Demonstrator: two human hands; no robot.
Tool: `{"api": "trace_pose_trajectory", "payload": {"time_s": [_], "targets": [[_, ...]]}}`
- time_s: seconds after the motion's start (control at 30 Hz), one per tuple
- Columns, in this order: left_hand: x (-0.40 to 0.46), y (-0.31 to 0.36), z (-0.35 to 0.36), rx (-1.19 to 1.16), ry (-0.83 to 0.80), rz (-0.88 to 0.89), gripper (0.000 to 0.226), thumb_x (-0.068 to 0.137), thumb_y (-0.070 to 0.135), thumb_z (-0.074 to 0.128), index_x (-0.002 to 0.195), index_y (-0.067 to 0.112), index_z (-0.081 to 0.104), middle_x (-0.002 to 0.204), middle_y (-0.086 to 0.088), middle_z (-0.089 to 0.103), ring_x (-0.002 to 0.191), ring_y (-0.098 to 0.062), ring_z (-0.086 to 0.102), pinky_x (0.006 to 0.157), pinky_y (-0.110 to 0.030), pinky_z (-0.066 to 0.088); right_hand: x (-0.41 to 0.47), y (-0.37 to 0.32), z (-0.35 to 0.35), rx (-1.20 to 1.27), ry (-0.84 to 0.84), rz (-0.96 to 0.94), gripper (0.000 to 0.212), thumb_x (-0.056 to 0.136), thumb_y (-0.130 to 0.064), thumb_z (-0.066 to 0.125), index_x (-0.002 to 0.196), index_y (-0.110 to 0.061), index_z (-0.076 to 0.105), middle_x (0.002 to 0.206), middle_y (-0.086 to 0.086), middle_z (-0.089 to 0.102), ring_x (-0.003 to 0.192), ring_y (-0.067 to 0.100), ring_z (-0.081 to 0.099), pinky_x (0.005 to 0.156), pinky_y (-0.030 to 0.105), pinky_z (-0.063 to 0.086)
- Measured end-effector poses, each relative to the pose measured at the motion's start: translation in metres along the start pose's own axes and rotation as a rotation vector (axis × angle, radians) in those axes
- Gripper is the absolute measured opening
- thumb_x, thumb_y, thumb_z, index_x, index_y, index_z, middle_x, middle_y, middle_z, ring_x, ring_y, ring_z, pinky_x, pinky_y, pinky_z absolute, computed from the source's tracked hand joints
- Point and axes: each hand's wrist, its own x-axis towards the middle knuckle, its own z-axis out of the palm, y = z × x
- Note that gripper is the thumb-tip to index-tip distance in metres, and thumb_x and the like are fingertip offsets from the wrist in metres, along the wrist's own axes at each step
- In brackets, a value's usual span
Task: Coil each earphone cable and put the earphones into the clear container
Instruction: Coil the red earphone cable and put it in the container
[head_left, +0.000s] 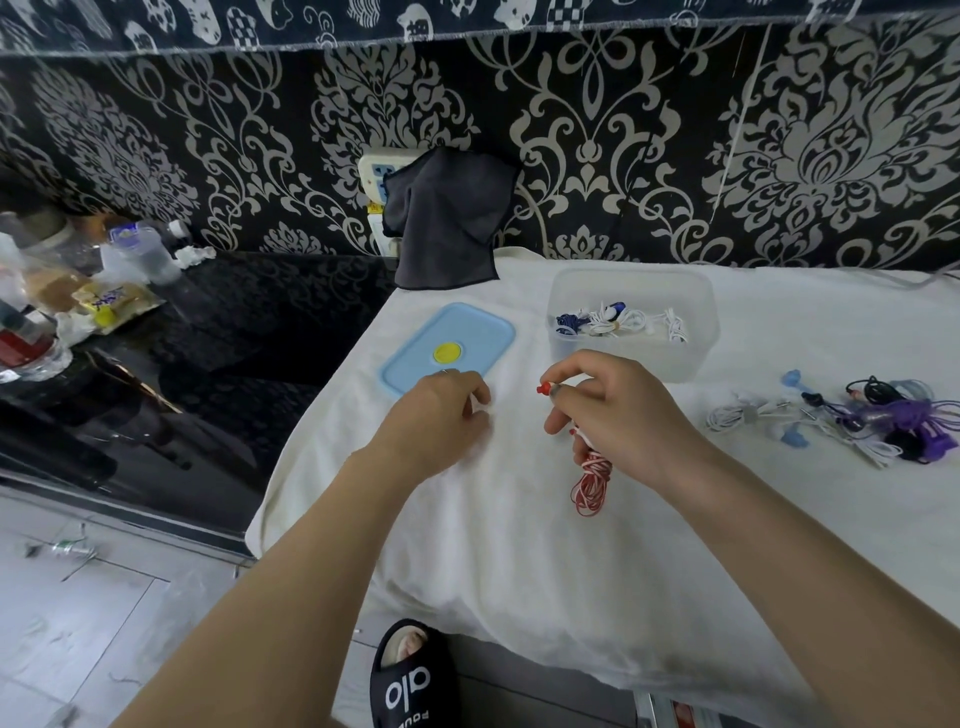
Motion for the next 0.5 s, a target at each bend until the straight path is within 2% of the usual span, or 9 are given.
{"api": "trace_pose_trajectory", "payload": {"time_s": [0.1, 0.17, 0.23, 0.3, 0.37, 0.43, 0.5], "targets": [[0.004, 0.002, 0.007, 0.099, -0.001, 0.021, 0.006, 0.09, 0.019, 0.063, 0.095, 0.021, 0.067, 0.091, 0.004, 0.057, 0.087, -0.019, 0.059, 0.073, -0.032, 0.051, 0.002, 0.001, 0.0, 0.007, -0.002, 0.009, 0.016, 0.095, -0.016, 0.053, 0.093, -0.025, 0.066, 0.075, -0.003, 0.076, 0.047, 0.018, 0.058, 0.047, 0.019, 0.043], [0.006, 0.004, 0.007, 0.104, 0.004, 0.032, 0.004, 0.09, 0.018, 0.063, 0.089, 0.022, 0.065, 0.091, 0.003, 0.059, 0.086, -0.018, 0.058, 0.075, -0.033, 0.052, 0.002, 0.001, -0.002, 0.01, -0.001, 0.013, 0.015, 0.095, -0.016, 0.054, 0.094, -0.025, 0.066, 0.075, -0.003, 0.076, 0.047, 0.018, 0.058, 0.047, 0.02, 0.044], [0.005, 0.007, 0.003, 0.049, 0.027, 0.063, 0.007, 0.09, 0.016, 0.063, 0.085, 0.021, 0.061, 0.087, 0.005, 0.059, 0.079, -0.015, 0.055, 0.069, -0.025, 0.047, 0.002, 0.002, -0.004, 0.013, 0.002, 0.014, 0.016, 0.095, -0.016, 0.054, 0.094, -0.025, 0.066, 0.075, -0.003, 0.076, 0.047, 0.018, 0.059, 0.048, 0.021, 0.044], [0.002, 0.012, -0.003, -0.06, 0.065, 0.079, 0.008, 0.091, 0.013, 0.063, 0.083, 0.016, 0.06, 0.074, 0.011, 0.055, 0.064, -0.007, 0.049, 0.058, -0.013, 0.038, 0.001, 0.001, -0.006, 0.02, 0.008, 0.015, 0.016, 0.094, -0.016, 0.053, 0.094, -0.025, 0.067, 0.075, -0.004, 0.076, 0.048, 0.018, 0.059, 0.05, 0.022, 0.045], [-0.004, 0.02, -0.009, -0.188, 0.086, 0.053, 0.007, 0.091, 0.013, 0.064, 0.084, 0.014, 0.062, 0.063, 0.01, 0.052, 0.052, -0.007, 0.045, 0.049, -0.012, 0.035, 0.001, 0.001, -0.008, 0.03, 0.012, 0.015, 0.016, 0.095, -0.016, 0.053, 0.094, -0.025, 0.067, 0.075, -0.005, 0.076, 0.048, 0.018, 0.06, 0.053, 0.023, 0.046], [-0.01, 0.028, -0.013, -0.295, 0.085, 0.05, 0.009, 0.092, 0.016, 0.066, 0.084, 0.016, 0.063, 0.071, 0.0, 0.059, 0.051, -0.008, 0.046, 0.048, -0.018, 0.039, 0.001, 0.0, -0.009, 0.037, 0.013, 0.011, 0.016, 0.095, -0.016, 0.054, 0.094, -0.026, 0.067, 0.075, -0.005, 0.076, 0.048, 0.017, 0.06, 0.054, 0.023, 0.047], [-0.014, 0.036, -0.016, -0.374, 0.079, 0.073, 0.01, 0.092, 0.017, 0.069, 0.084, 0.016, 0.063, 0.081, 0.009, 0.063, 0.055, -0.007, 0.048, 0.052, -0.015, 0.038, 0.0, -0.001, -0.009, 0.046, 0.01, 0.007, 0.014, 0.095, -0.017, 0.055, 0.095, -0.026, 0.066, 0.075, -0.006, 0.076, 0.048, 0.017, 0.06, 0.054, 0.023, 0.048]]}}
